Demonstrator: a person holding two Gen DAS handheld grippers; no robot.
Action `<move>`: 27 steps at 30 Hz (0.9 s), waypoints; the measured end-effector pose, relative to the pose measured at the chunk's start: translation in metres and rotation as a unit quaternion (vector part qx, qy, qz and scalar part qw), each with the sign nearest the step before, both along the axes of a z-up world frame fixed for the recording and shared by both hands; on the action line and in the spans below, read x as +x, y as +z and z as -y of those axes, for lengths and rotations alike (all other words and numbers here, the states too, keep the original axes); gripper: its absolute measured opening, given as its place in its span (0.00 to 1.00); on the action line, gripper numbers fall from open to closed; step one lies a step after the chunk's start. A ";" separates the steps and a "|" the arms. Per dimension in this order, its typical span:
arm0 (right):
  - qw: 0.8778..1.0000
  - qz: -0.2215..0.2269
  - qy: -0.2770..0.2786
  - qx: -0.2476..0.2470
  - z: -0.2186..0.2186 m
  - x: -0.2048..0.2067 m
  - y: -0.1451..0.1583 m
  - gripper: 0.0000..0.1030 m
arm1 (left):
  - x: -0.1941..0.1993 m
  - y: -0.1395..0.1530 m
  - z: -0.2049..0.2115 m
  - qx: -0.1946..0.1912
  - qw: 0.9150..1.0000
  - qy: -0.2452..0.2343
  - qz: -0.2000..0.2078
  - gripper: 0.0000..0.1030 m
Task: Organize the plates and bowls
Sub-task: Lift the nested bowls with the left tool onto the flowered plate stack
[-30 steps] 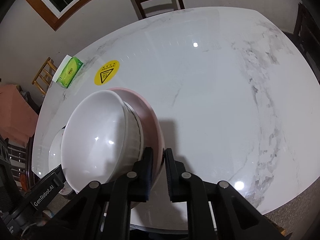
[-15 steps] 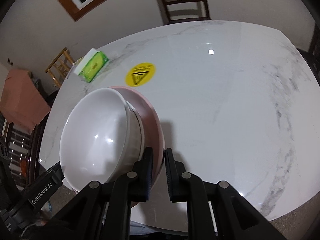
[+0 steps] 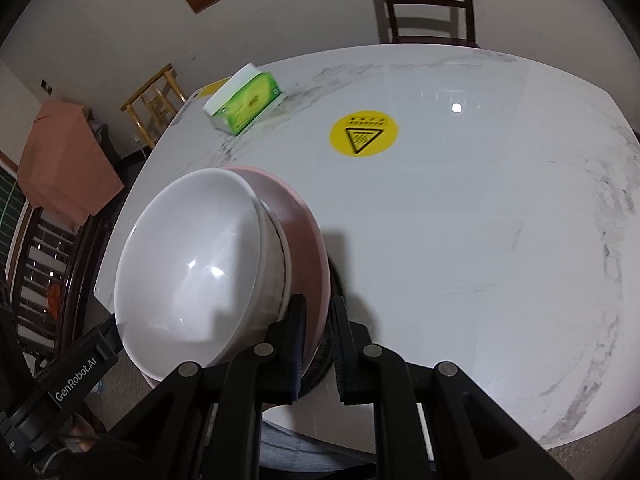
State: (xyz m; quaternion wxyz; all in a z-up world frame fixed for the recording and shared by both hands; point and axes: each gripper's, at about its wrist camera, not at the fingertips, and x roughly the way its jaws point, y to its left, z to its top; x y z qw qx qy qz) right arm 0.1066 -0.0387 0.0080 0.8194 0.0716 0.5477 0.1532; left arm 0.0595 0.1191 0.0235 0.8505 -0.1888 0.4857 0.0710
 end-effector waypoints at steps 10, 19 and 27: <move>1.000 -0.018 0.018 -0.014 -0.031 0.000 -0.018 0.12 | -0.010 -0.019 -0.028 -0.006 1.000 0.021 -0.018 0.06; 0.999 -0.023 0.019 -0.025 -0.041 0.004 -0.027 0.12 | -0.011 -0.034 -0.041 -0.011 0.999 0.024 -0.027 0.06; 0.999 -0.025 0.018 -0.029 -0.045 0.005 -0.033 0.13 | -0.009 -0.043 -0.043 -0.015 0.999 0.024 -0.033 0.06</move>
